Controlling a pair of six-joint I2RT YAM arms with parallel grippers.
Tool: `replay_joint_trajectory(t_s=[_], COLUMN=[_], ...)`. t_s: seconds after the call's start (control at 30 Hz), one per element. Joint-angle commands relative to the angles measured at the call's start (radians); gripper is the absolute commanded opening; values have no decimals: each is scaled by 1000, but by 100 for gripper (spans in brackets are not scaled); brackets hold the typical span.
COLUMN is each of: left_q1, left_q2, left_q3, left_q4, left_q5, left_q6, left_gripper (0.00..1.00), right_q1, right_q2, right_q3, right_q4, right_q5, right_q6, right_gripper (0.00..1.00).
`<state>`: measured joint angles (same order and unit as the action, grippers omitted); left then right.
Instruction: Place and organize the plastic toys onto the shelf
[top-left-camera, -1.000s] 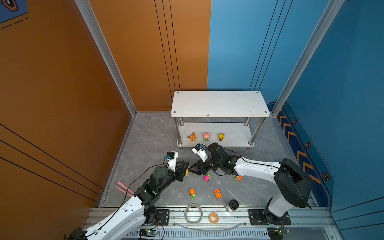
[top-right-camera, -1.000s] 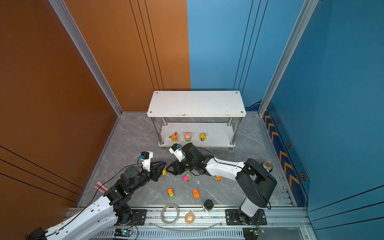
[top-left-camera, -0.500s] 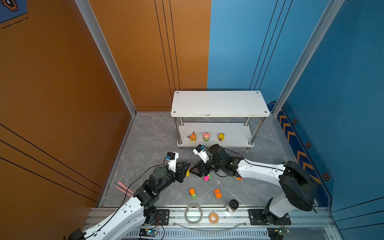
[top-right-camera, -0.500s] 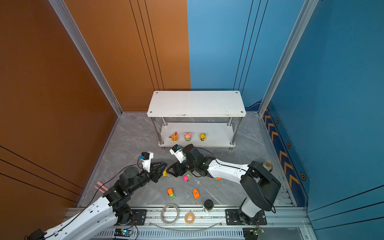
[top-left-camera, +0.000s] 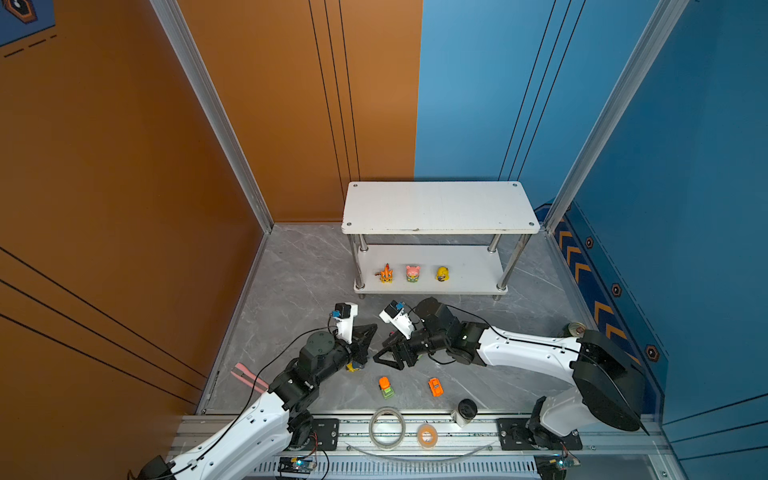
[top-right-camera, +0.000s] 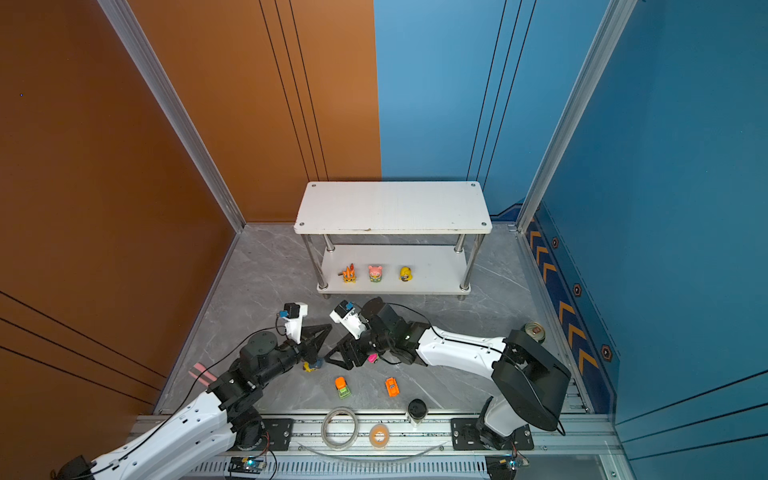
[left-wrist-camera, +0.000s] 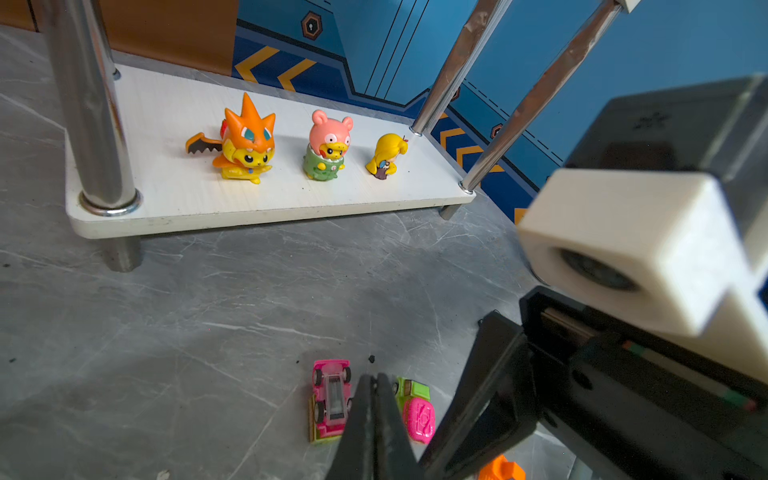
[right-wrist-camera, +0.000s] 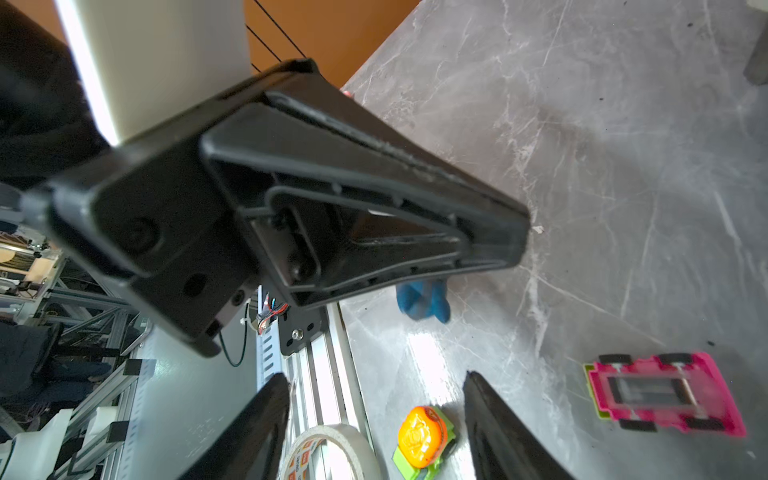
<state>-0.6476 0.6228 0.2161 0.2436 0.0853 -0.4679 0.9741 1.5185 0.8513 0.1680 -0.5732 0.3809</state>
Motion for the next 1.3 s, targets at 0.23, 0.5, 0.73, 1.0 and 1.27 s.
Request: replay_joint_trajectory(t_s=[0.23,0.5,0.73,1.0,1.27], left_q1=[54,250,347,352,354], left_q2=[-78,-73,120,251,243], left_q3=[40,123,120,115,85], left_q4=[-235,-628,-594,-511,-484], left_q5=[-207,-389,-322,-298,-296], left_q6=[-28,-138,-194,-216,-230], left_gripper=[6,7,8,8,7], right_q1=[65,144,211,197,107], right_q2=[108,261,390,507,578], right_q3=[140,236,307,362,398], right_q4=[-237,-233,-207,-163,-88], right_q5=[193,158,141,147,188], right_q6=[-120,-83,-56,-25,14], right_gripper=[56,15,14,16,19])
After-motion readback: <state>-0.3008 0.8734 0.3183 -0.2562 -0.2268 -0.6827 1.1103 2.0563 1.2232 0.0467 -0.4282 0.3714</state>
